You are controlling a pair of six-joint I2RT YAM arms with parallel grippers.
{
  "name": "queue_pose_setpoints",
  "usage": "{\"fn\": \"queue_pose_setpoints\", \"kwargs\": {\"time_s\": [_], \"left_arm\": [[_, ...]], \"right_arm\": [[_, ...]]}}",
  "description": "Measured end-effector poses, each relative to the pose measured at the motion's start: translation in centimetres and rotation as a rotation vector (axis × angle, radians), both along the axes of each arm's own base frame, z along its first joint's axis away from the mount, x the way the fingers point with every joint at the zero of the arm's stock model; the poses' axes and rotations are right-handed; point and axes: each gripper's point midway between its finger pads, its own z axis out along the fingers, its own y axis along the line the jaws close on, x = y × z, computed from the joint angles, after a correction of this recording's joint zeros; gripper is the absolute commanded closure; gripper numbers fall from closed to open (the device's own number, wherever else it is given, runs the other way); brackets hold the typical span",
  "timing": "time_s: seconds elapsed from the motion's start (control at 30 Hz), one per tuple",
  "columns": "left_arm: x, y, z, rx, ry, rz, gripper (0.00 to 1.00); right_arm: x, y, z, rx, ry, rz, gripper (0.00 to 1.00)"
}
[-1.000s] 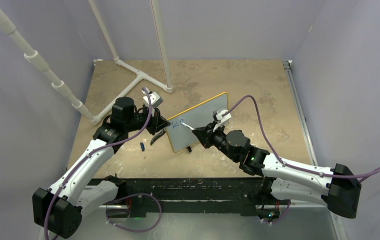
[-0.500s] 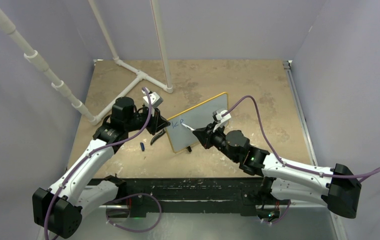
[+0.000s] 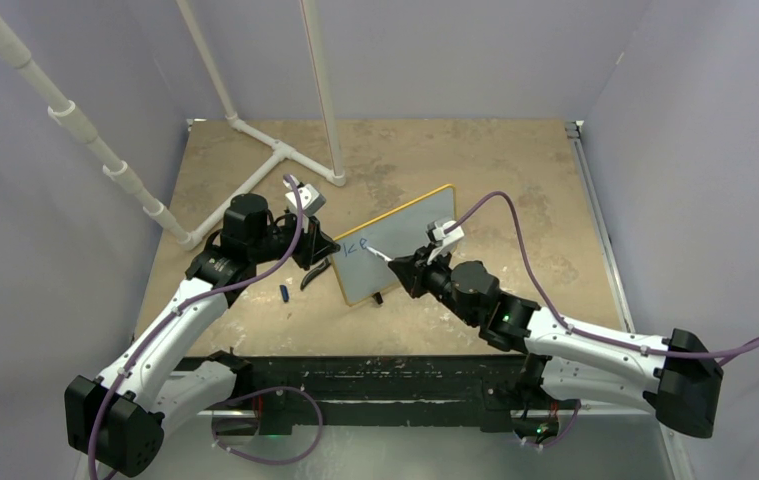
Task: Write a sentence on the whiteboard
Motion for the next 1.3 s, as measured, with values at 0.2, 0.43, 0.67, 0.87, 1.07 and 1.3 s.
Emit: {"fn": "queue_pose_setpoints", "kwargs": {"time_s": [0.2,0.43,0.67,0.87,1.07,1.3], "left_arm": [[0.0,0.0,0.0,0.000,0.000,-0.001,1.00],[-0.1,0.0,0.0,-0.002,0.001,-0.004,1.00],[-0.1,0.0,0.0,-0.002,0.001,-0.004,1.00],[-0.1,0.0,0.0,-0.002,0.001,-0.004,1.00],[-0.1,0.0,0.0,-0.001,0.000,-0.003,1.00],[-0.1,0.0,0.0,0.001,0.000,0.001,1.00]], "right_arm": [[0.1,-0.2,0.3,0.006,-0.006,-0.010,1.00],[-0.2,-1.1,1.9,0.059,-0.038,-0.021,1.00],[0.0,-1.0,1.3,0.040,-0.030,-0.030,1.00],[0.2,-0.9,1.1,0.037,-0.029,-0.032,1.00],[0.5,-0.8,0.7,0.031,-0.027,-0.049,1.00],[0.7,-1.0,0.6,0.039,-0.016,-0.072,1.00]]}}
